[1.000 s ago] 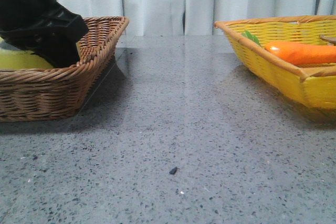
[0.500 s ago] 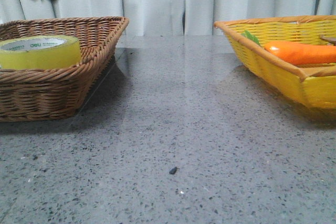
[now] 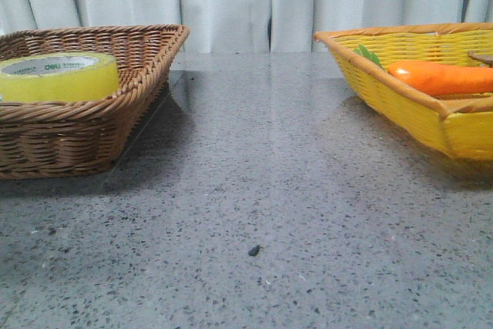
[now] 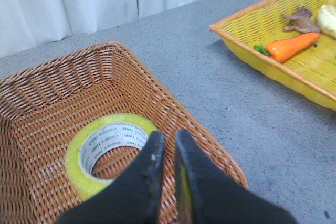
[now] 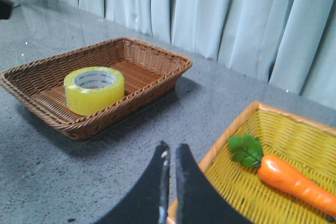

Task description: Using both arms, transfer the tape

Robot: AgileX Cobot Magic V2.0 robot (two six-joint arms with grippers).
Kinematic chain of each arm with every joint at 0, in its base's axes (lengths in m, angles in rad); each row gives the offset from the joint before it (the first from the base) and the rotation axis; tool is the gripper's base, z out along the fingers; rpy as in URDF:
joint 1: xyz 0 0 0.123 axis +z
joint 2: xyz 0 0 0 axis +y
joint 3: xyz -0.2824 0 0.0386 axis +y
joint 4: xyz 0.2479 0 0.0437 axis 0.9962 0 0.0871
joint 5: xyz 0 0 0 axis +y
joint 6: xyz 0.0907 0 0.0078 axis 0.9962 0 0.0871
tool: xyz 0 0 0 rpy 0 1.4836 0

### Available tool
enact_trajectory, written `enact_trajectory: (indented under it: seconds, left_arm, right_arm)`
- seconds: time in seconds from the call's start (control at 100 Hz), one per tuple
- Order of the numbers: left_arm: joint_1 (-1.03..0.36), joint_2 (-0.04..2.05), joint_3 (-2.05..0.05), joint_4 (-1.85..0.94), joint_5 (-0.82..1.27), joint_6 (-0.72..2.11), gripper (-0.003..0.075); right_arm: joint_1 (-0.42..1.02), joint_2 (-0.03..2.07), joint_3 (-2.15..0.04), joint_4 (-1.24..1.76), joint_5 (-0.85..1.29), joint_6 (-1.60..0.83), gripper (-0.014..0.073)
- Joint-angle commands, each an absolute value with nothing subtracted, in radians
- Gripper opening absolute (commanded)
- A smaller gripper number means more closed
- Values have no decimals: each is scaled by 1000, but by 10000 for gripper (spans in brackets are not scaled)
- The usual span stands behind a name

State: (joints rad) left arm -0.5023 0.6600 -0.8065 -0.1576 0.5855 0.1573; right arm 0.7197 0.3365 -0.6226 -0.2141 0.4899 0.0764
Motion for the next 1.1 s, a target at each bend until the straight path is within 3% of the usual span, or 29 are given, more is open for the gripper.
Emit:
enact_trajectory:
  seconds: [0.0,0.51,1.09]
  left_arm:
    - [-500,573,-771,-180,499,151,-21]
    - [-500,104,-451,-204,413,151,-21]
    - [-500,68,-356,-204,415,151,-20]
  right_arm:
    - [719,314,-608,-268,368,75,-72]
    - [715,223,-404,-368,158,75,-72]
    - [715,223,-400,-368,158,75,-73]
